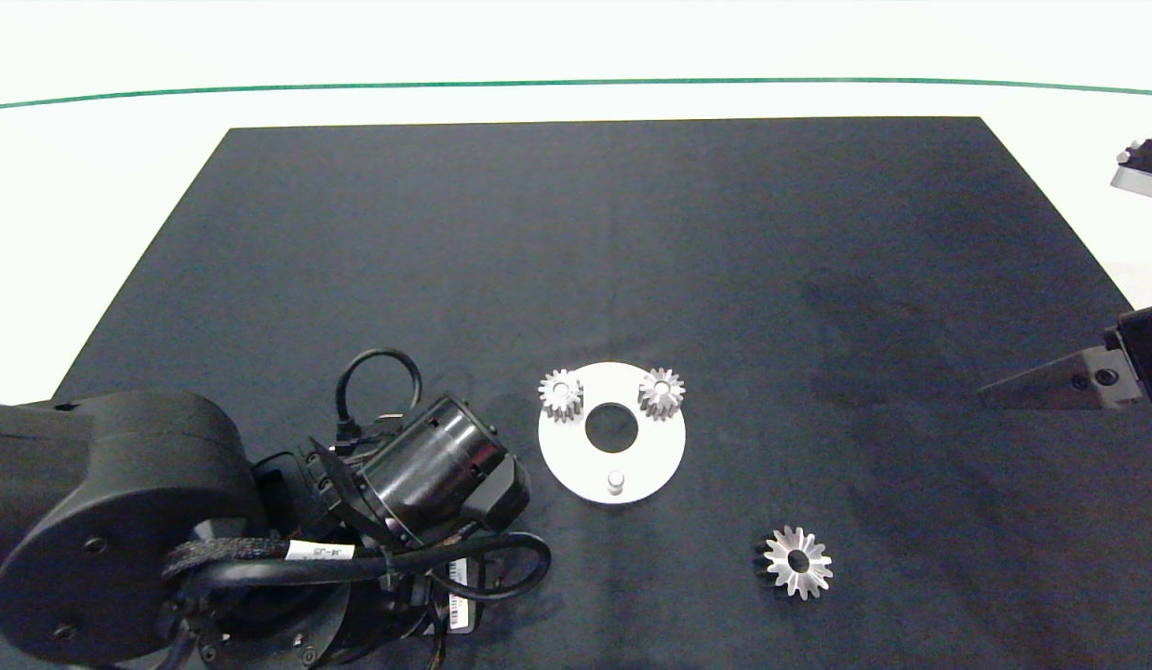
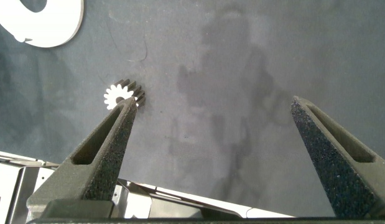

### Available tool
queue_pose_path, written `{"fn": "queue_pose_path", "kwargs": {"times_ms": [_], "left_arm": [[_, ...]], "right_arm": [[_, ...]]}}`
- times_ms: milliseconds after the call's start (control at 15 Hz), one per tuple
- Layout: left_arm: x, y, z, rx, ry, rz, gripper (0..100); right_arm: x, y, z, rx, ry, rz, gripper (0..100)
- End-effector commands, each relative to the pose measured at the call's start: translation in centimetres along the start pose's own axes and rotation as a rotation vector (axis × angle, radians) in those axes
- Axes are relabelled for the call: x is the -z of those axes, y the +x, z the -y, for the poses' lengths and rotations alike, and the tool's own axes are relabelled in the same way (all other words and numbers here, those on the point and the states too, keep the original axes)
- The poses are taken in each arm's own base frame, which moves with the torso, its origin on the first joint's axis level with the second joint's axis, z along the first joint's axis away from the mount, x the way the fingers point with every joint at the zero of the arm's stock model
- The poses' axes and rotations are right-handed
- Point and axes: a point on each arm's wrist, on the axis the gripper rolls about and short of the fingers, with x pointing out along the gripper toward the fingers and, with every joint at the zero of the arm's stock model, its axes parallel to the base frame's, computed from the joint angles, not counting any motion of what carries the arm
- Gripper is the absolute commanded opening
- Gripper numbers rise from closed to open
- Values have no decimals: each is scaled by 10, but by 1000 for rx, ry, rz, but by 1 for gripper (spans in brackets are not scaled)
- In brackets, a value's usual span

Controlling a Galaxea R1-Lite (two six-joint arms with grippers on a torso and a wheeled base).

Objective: Remove an incorrectly installed larger gear and replace it with the correct smaller gear

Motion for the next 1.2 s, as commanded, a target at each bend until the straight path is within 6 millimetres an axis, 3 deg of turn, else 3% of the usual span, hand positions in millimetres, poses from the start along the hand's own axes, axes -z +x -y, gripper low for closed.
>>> {"fn": "queue_pose_path", "kwargs": {"times_ms": [67, 1200], "left_arm": [[1, 1, -1, -2, -6, 4, 92], [9, 0, 2, 15, 14, 22, 58]], "right_arm": [[0, 1, 0, 0, -1, -8, 100], [1, 1, 0, 0, -1, -8, 100]]}}
